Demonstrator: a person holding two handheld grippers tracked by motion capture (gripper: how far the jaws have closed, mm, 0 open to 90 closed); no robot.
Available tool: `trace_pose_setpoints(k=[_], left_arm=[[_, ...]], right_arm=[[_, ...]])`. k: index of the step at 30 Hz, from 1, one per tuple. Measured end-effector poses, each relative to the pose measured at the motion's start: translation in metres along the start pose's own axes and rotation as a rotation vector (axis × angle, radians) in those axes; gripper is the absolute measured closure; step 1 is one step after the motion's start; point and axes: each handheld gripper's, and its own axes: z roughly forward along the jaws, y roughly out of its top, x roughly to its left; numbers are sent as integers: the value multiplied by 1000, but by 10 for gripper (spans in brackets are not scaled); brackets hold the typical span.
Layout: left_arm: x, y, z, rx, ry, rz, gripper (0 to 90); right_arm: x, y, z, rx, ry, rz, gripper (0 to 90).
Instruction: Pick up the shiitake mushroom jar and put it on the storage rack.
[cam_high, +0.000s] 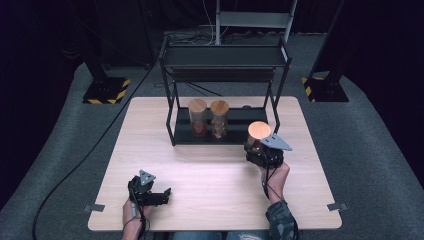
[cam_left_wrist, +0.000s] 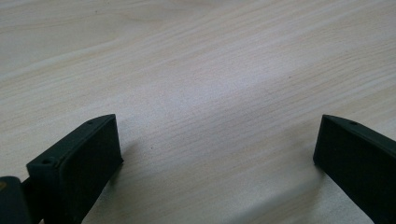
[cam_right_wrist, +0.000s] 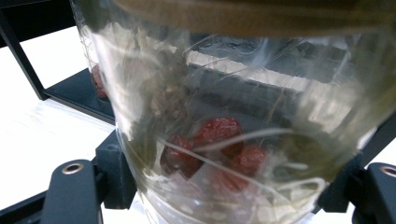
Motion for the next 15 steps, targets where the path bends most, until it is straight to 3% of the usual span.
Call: trace_pose_setpoints(k=[15], left_arm=[[0, 0, 0, 1, 0, 2, 2]], right_arm=[[-2, 5, 11, 5, 0, 1, 244]])
